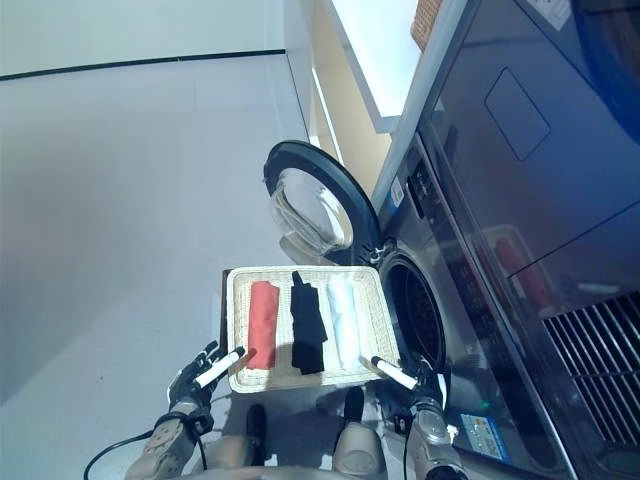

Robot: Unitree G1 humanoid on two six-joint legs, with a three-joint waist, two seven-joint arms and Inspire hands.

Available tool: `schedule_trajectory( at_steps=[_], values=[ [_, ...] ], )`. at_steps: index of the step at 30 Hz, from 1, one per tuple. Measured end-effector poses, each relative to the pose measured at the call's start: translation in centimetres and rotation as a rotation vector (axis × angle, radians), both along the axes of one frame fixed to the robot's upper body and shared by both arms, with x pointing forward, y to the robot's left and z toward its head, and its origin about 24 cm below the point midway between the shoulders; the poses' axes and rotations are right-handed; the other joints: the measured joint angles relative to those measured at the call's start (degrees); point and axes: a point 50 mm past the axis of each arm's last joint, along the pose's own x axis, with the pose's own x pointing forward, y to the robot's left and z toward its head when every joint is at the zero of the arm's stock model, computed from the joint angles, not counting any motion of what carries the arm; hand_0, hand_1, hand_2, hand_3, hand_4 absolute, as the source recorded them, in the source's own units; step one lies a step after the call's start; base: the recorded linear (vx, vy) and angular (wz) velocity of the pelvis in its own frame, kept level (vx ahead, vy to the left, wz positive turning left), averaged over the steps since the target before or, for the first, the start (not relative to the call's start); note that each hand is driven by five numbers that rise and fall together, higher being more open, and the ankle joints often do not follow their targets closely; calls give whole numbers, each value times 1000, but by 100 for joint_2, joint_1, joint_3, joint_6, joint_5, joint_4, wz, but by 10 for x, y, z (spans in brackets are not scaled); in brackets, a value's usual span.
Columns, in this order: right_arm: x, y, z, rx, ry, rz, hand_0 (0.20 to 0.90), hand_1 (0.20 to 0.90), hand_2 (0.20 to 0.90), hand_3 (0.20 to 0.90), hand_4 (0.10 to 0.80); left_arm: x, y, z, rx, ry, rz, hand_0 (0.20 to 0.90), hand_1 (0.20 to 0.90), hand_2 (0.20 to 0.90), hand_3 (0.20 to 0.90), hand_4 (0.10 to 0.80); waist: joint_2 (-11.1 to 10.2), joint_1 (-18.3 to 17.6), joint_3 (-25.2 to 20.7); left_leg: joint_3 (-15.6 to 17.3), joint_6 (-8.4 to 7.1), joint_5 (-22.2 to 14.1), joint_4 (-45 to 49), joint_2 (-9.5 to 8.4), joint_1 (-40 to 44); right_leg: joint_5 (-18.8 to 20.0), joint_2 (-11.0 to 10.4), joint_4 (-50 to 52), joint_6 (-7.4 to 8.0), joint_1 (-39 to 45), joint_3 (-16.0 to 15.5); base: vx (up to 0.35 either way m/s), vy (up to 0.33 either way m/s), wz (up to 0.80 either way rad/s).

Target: Pick up the clothes and place them into the washing machine

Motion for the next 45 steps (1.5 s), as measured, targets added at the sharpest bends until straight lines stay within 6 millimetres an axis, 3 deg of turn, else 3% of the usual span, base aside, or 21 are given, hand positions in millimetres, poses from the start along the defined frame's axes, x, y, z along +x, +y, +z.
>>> schedule_trajectory(
  at_steps=[2,4,6,7,8,9,10,11,13,14,16,18,20,22,27,32,41,45],
  values=[
    [1,0,0,-1,0,2,900,900,900,900,800,10,-3,6,-4,-35,-14,900,900,900,900,800,23,-9,101,-123,-104,-51,347,31,-206,-75,35,74,-46,-2,-97,-69,-40,40],
    [5,-4,2,-21,-1,10,900,900,900,900,800,26,-7,15,-2,-91,-43,900,900,900,900,800,15,17,289,-230,-213,-113,1117,40,-723,-116,-71,89,-62,20,-164,2,157,49],
    [21,-8,10,-47,-30,3,900,900,900,900,800,31,-11,19,-4,-117,-67,900,900,900,900,800,63,63,442,-479,-412,-205,1224,321,-931,-102,-115,11,-64,-13,0,66,173,5],
    [26,-10,12,-55,-41,-2,900,900,900,900,800,33,-13,20,-6,-120,-71,900,900,900,900,800,90,61,522,-632,-488,-156,1008,546,-875,-101,-151,47,-59,-33,20,25,166,-15],
    [32,-13,17,-69,-60,-12,900,900,900,900,800,31,-15,19,-9,-115,-75,900,900,900,900,800,164,-18,553,-591,-570,-101,883,833,-931,-129,-178,97,-11,-102,7,3,156,-15],
    [34,-19,20,-86,-68,-17,900,900,900,900,800,29,-17,17,-12,-107,-82,900,900,900,900,800,232,-26,562,-496,-599,-28,658,1023,-879,-161,-234,193,132,-219,16,-76,126,-13],
    [38,-26,25,-111,-83,-16,900,900,900,900,800,27,-21,16,-17,-101,-98,900,900,900,900,800,339,-28,546,-453,-975,130,459,1060,-878,-85,-288,208,312,-308,52,-76,85,-10],
    [39,-26,25,-112,-81,-22,900,900,900,900,800,30,-19,17,-9,-107,-104,900,900,900,900,800,206,-12,599,-322,-839,158,463,882,-935,-49,-471,180,325,-370,146,-116,68,9],
    [39,-23,23,-110,-68,-24,900,900,900,900,800,39,-12,25,17,-139,-103,900,900,900,900,800,32,10,624,-250,-646,212,508,514,-1198,166,-797,-53,148,-505,253,-96,85,22],
    [45,-20,24,-107,-66,-20,900,900,900,900,800,41,-6,27,34,-147,-100,900,900,900,900,800,15,136,686,-156,-572,185,564,440,-1244,401,-883,-135,123,-545,236,-66,89,-5],
    [54,-14,25,-100,-70,-15,900,900,900,900,800,43,10,31,72,-157,-69,900,900,900,900,800,35,303,702,-56,-522,146,579,369,-1306,515,-949,-266,107,-593,192,-25,40,-15],
    [66,-13,32,-103,-90,-11,900,900,900,900,800,43,21,35,93,-174,-34,900,900,900,900,800,73,366,712,-58,-526,140,591,368,-1380,520,-941,-327,126,-611,150,8,2,3],
    [83,-12,42,-111,-123,-9,900,900,900,900,800,44,31,38,106,-184,2,900,900,900,900,800,94,469,723,-50,-561,156,584,392,-1445,526,-918,-329,282,-679,92,0,0,0],
    [91,-16,48,-126,-134,-14,900,900,900,900,800,44,28,39,99,-192,-6,900,900,900,900,800,97,487,723,-63,-575,162,584,391,-1473,509,-911,-330,361,-683,76,0,0,3],
    [100,-39,61,-194,-138,-57,900,900,900,900,800,40,5,41,53,-218,-112,900,900,900,900,800,96,498,732,-91,-609,182,589,453,-1520,508,-859,-397,364,-694,57,-10,-7,-1],
    [111,-51,77,-246,-178,-59,900,900,900,900,800,43,3,43,53,-228,-125,900,900,900,900,800,121,467,793,-71,-680,231,611,542,-1716,566,-744,-399,458,-983,116,-25,-6,-14],
    [131,-68,102,-308,-183,-83,900,900,900,900,800,56,-11,54,37,-286,-182,900,900,900,900,800,509,525,1107,-144,-681,238,766,554,-2028,576,-726,-309,473,-1202,90,-9,14,3],
    [130,-96,117,-362,-166,-148,900,900,900,900,800,59,-20,65,17,-342,-224,900,900,900,900,800,750,736,1199,-231,-648,261,754,459,-2108,576,-804,-303,475,-1219,33,-1,22,14]
  ],
)
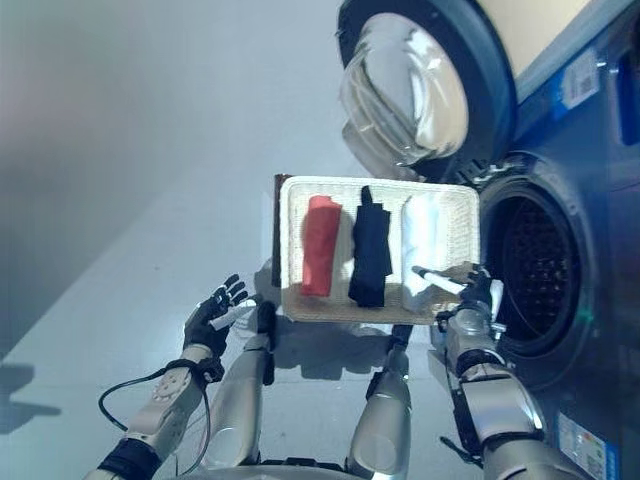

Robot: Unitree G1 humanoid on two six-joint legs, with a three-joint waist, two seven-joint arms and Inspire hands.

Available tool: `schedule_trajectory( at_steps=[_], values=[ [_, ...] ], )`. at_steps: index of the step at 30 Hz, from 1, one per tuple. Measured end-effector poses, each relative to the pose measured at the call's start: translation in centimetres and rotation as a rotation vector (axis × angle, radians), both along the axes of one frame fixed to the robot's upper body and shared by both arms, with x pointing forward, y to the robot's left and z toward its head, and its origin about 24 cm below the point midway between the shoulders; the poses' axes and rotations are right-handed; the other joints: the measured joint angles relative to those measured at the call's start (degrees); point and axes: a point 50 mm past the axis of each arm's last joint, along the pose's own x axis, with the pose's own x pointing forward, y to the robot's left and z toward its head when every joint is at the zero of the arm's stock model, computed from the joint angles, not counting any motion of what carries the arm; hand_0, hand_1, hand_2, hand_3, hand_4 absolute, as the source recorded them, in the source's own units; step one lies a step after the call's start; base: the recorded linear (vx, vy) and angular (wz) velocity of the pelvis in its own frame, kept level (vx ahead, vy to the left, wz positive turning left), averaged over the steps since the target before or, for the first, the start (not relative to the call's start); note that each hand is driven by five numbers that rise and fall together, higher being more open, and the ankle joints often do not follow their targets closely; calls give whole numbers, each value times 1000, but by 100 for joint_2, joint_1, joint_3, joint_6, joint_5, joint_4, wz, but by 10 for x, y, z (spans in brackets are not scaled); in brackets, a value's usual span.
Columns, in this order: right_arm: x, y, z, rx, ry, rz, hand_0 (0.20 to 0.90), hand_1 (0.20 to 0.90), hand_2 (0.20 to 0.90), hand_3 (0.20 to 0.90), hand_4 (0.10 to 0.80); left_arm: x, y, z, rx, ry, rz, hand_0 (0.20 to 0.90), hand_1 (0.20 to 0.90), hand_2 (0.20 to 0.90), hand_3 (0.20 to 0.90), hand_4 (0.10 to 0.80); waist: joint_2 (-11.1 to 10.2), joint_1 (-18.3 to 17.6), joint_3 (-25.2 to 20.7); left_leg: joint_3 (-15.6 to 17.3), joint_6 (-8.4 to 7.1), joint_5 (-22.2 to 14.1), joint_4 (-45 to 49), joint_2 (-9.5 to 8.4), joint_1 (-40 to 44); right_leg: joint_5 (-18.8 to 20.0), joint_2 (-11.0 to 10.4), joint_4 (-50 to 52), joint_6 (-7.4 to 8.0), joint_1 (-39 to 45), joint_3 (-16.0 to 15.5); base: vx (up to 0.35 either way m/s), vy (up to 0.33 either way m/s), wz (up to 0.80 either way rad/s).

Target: Pick up the clothes and place them into the washing machine

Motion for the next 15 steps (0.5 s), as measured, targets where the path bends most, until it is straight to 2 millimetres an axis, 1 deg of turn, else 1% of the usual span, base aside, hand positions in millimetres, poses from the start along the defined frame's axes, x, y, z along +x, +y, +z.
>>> schedule_trajectory(
  at_steps=[2,3,5,7,9,11,12,15],
  values=[
    [2,-1,3,-4,-6,0,900,900,900,900,800,1,0,1,1,-2,-3,900,900,900,900,800,8,52,-2,-7,6,-4,-4,-24,-9,0,-26,0,0,0,-33,3,14,7],
    [4,-1,5,-5,-13,2,900,900,900,900,800,1,-1,1,1,-5,-7,900,900,900,900,800,21,56,-10,-30,10,-1,2,-36,-66,0,-34,2,0,0,-115,-3,19,16],
    [7,0,9,-7,-25,2,900,900,900,900,800,2,-4,1,0,-6,-21,900,900,900,900,800,22,60,-10,-45,18,5,29,-55,-150,-1,-54,48,1,-80,-135,-6,9,13],
    [10,1,12,-7,-36,4,900,900,900,900,800,1,-7,0,-2,-2,-33,900,900,900,900,800,28,66,-14,-44,52,28,41,-117,-232,-76,-138,185,94,-180,-141,0,11,15],
    [9,0,10,-7,-26,-5,900,900,900,900,800,2,-11,0,-1,-2,-53,900,900,900,900,800,56,57,-23,-103,86,20,127,-187,-311,-120,-209,293,145,-195,-222,32,22,25],
    [6,-1,8,-9,-17,-23,900,900,900,900,800,1,-13,0,-3,-1,-67,900,900,900,900,800,61,65,-25,-106,123,-3,178,-224,-332,-165,-278,358,119,-187,-273,31,22,18],
    [6,-1,8,1,-21,-33,900,900,900,900,800,1,-13,-1,-4,-1,-70,900,900,900,900,800,74,77,-33,-104,140,-15,234,-273,-379,-169,-305,377,121,-188,-286,19,21,16],
    [5,2,5,19,-22,-45,900,900,900,900,800,1,-13,-1,-4,0,-69,900,900,900,900,800,115,85,-60,-126,199,-59,406,-309,-531,-183,-371,411,132,-221,-303,13,7,13]
  ],
)
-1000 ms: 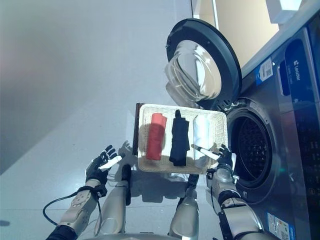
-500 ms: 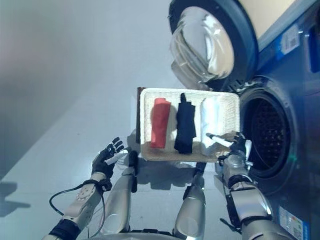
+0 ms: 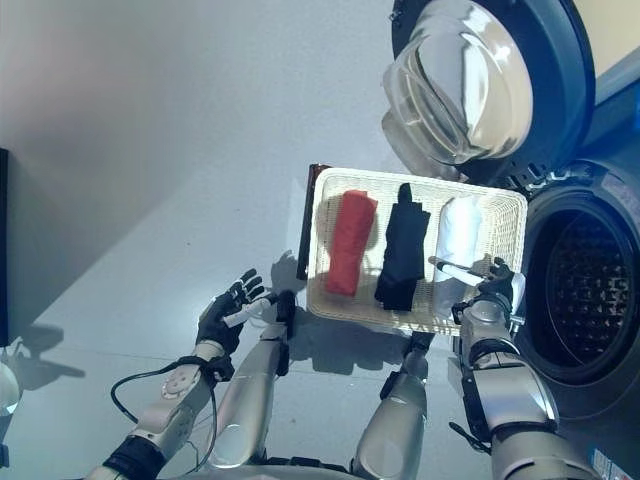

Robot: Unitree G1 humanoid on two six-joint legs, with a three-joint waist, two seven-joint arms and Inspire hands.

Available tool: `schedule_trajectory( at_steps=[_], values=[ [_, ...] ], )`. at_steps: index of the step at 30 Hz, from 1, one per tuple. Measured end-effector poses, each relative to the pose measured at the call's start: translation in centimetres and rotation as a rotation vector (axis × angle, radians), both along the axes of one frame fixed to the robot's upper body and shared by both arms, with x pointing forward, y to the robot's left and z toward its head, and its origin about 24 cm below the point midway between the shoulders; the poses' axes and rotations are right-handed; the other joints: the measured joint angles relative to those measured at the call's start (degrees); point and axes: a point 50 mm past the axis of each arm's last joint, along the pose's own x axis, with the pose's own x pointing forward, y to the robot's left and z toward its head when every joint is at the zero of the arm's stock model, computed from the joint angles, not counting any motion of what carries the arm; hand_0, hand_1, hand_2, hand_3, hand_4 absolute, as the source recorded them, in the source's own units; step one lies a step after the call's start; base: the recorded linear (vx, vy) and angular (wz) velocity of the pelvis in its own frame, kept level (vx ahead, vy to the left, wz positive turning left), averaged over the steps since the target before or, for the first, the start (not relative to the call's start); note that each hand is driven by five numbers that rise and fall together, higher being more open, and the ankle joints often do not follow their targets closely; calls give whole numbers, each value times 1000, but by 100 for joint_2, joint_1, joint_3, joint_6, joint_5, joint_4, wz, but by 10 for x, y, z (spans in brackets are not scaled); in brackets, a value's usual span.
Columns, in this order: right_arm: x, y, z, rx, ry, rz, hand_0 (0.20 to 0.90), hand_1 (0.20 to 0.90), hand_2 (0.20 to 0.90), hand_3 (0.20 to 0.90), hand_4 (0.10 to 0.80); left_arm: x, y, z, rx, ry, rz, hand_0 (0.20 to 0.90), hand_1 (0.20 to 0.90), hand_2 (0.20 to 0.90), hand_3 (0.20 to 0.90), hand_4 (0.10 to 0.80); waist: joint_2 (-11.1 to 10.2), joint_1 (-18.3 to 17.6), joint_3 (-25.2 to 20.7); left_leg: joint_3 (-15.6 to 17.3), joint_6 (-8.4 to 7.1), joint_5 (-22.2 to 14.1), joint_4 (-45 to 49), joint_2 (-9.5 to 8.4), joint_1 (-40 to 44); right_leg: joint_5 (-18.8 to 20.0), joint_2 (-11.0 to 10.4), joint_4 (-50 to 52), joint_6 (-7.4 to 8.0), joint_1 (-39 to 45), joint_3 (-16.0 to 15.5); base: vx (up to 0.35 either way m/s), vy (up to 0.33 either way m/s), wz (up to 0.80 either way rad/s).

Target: Pick up the clothes and place them into the washing machine

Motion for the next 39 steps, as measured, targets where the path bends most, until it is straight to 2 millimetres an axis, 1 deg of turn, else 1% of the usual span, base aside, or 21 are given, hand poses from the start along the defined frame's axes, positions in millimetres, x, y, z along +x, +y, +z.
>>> schedule_trajectory(
  at_steps=[2,3,5,6,7,8,11,12,13,15,17,18,19,21,24,26,29,31,32,36,39],
  values=[
    [-1,4,-4,6,11,-5,900,900,900,900,800,0,0,0,-7,1,4,900,900,900,900,800,26,31,-33,-24,10,0,45,-34,-104,1,-33,23,1,-71,-7,5,0,12],
    [-3,5,-7,10,22,-8,900,900,900,900,800,0,0,0,-10,2,4,900,900,900,900,800,72,45,-65,-68,21,-6,113,-84,-181,1,-43,37,1,-87,-56,-1,3,16],
    [-8,4,-12,12,50,-23,900,900,900,900,800,0,-1,0,-12,1,3,900,900,900,900,800,174,127,-141,-118,44,-19,233,-100,-354,1,-68,108,1,-165,-129,-12,14,20],
    [-9,4,-13,12,56,-28,900,900,900,900,800,0,0,0,-12,2,6,900,900,900,900,800,181,136,-145,-125,49,-18,250,-100,-368,1,-87,127,2,-172,-137,-24,18,15],
    [-10,3,-14,10,60,-34,900,900,900,900,800,-1,0,0,-12,3,8,900,900,900,900,800,187,171,-150,-122,67,-27,287,-138,-386,-6,-111,168,2,-182,-142,-32,18,9],
    [-12,2,-15,6,67,-44,900,900,900,900,800,-1,0,-1,-15,6,9,900,900,900,900,800,191,146,-155,-126,89,-42,346,-178,-417,-50,-154,263,33,-221,-143,-33,21,12],
    [-15,-7,-13,-12,80,-70,900,900,900,900,800,-2,-2,3,-27,-11,-2,900,900,900,900,800,279,182,-232,-142,159,-91,623,-272,-740,-217,-273,696,20,-560,-94,-4,29,17],
    [-16,-9,-12,-27,93,-68,900,900,900,900,800,-2,-3,5,-29,-20,-5,900,900,900,900,800,293,179,-244,-128,189,-124,712,-276,-834,-313,-339,860,64,-663,-111,67,9,16],
    [-17,-11,-12,-36,103,-69,900,900,900,900,800,-1,-2,6,-29,-27,-6,900,900,900,900,800,314,188,-261,-139,203,-173,820,-263,-929,-392,-359,1001,61,-761,-64,69,12,11],
    [-19,-16,-11,-66,122,-69,900,900,900,900,800,-1,0,10,-24,-43,-11,900,900,900,900,800,326,279,-270,-110,233,-265,1124,-297,-1138,-484,-383,1283,11,-1000,42,-29,38,-5],
    [-21,-22,-7,-107,131,-72,900,900,900,900,800,-1,1,15,-25,-63,-12,900,900,900,900,800,344,290,-289,-93,289,-364,1383,-304,-1344,-580,-456,1559,21,-1230,155,0,0,0],
    [-20,-23,-6,-117,134,-68,900,900,900,900,800,-2,2,15,-26,-65,-12,900,900,900,900,800,344,297,-289,-76,308,-394,1431,-307,-1391,-600,-468,1611,-7,-1278,186,0,0,0],
    [-20,-23,-4,-119,131,-69,900,900,900,900,800,-3,3,16,-30,-65,-9,900,900,900,900,800,346,302,-301,-67,318,-420,1506,-314,-1431,-600,-475,1643,-7,-1313,213,-35,17,-6],
    [-21,-25,-4,-137,149,-62,900,900,900,900,800,-5,5,16,-34,-63,-3,900,900,900,900,800,341,303,-370,-46,375,-534,1677,-314,-1573,-681,-507,1832,42,-1487,293,-35,0,-6],
    [-22,-29,-3,-165,174,-53,900,900,900,900,800,-7,7,15,-37,-58,5,900,900,900,900,800,337,302,-386,-42,347,-599,1922,-317,-1696,-824,-543,2201,96,-1714,459,-33,-11,-2],
    [-22,-31,-1,-189,180,-45,900,900,900,900,800,-7,7,15,-39,-57,6,900,900,900,900,800,335,288,-402,-37,355,-653,2042,-301,-1809,-906,-550,2385,85,-1887,523,-47,-13,-3],
    [-20,-38,7,-235,181,-37,900,900,900,900,800,-8,7,16,-40,-60,4,900,900,900,900,800,332,286,-411,-32,361,-658,2119,-281,-1963,-923,-545,2509,93,-2114,585,-27,-10,-5],
    [-20,-42,13,-254,178,-37,321,321,321,321,386,-8,5,15,-43,-58,-1,900,900,900,900,800,332,277,-410,-1,358,-653,2125,-279,-1996,-922,-546,2546,92,-2210,662,-15,-1,-7],
    [-19,-43,14,-259,180,-34,200,200,200,200,300,-9,5,16,-45,-59,-2,900,900,900,900,800,331,279,-411,20,359,-657,2127,-275,-1997,-923,-546,2557,93,-2232,689,-14,2,-7],
    [-18,-44,16,-330,220,9,200,200,200,200,300,-9,4,18,-49,-67,-6,900,900,900,900,800,331,262,-410,49,350,-667,2126,-260,-1999,-923,-535,2573,93,-2292,752,-14,-23,-5],
    [-16,-49,24,-393,260,26,200,200,200,200,300,-8,3,19,-51,-76,-9,900,900,900,900,800,330,263,-410,69,340,-672,2136,-235,-2059,-924,-503,2592,91,-2379,796,-6,-10,-6]
  ],
)
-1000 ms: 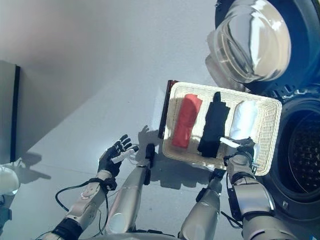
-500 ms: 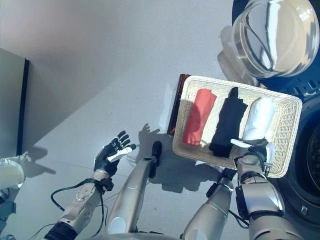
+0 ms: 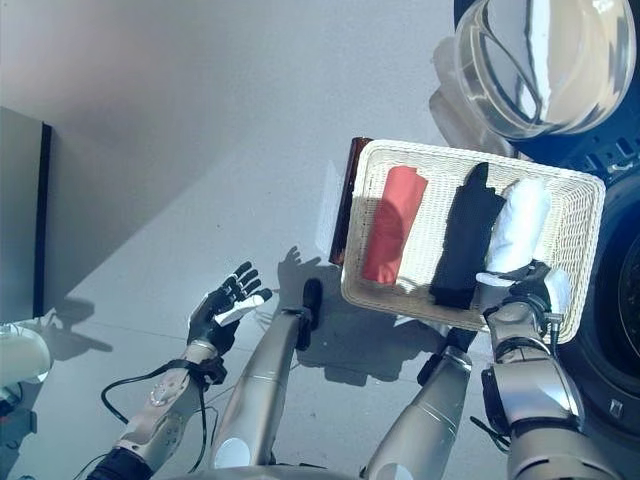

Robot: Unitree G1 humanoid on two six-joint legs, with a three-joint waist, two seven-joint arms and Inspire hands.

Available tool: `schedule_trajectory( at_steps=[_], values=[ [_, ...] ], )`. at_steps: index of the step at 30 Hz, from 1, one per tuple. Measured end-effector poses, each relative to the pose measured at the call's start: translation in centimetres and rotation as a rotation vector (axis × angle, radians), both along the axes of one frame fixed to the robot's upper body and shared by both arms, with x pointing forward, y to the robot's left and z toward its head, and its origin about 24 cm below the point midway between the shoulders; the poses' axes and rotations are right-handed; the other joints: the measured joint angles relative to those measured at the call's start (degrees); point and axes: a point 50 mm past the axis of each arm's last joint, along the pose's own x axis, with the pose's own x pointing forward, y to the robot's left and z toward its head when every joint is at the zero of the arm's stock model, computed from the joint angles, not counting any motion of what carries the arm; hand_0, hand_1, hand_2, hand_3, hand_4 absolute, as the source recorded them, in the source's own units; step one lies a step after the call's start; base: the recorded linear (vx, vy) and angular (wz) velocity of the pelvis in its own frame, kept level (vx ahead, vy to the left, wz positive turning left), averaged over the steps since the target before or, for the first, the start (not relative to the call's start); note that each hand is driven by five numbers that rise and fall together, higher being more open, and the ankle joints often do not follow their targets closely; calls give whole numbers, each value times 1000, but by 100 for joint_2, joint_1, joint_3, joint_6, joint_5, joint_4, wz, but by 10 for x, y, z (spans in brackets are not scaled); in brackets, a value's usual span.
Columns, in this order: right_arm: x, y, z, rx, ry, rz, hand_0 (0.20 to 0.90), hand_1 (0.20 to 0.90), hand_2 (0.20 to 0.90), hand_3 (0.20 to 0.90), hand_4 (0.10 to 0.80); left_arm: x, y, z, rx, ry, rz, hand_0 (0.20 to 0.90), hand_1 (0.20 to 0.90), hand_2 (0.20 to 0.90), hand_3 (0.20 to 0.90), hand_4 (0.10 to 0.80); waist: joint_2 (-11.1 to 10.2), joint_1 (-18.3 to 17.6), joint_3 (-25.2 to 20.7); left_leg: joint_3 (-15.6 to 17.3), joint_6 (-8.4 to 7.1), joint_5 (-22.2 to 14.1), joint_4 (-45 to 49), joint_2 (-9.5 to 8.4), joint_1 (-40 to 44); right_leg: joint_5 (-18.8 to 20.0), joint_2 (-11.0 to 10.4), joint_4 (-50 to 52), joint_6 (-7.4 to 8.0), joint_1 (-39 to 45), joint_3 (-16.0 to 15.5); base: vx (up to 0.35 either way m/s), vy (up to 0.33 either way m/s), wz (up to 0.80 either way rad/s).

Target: Pick up the clothes and place them into the washing machine

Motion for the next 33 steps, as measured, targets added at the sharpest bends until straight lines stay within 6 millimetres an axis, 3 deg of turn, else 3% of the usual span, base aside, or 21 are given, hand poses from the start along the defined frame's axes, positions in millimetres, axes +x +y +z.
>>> schedule_trajectory(
  at_steps=[15,21,26,33],
  values=[
    [13,13,3,27,-3,21,200,200,200,200,300,1,2,1,6,2,28,900,900,900,900,800,-44,-154,38,128,-57,-33,-23,183,-26,-1,158,0,4,-211,149,-13,-6,-7],
    [9,13,-2,127,-60,-51,200,200,200,200,300,2,2,1,7,2,32,900,900,900,900,800,-42,-143,40,172,-77,-30,-41,214,35,7,173,-23,11,-157,152,20,-8,-2],
    [7,18,-9,233,-154,-99,200,200,200,200,300,2,4,-2,10,13,50,900,900,900,900,800,-47,-153,90,241,-149,114,-482,248,457,161,263,-385,15,163,146,0,-23,-9],
    [-1,26,-25,338,-227,-104,200,200,200,200,300,3,0,-3,-8,13,54,900,900,900,900,800,-133,-445,121,211,-317,434,-1451,366,1362,341,465,-1119,-6,989,-95,66,-57,-6]
  ],
)
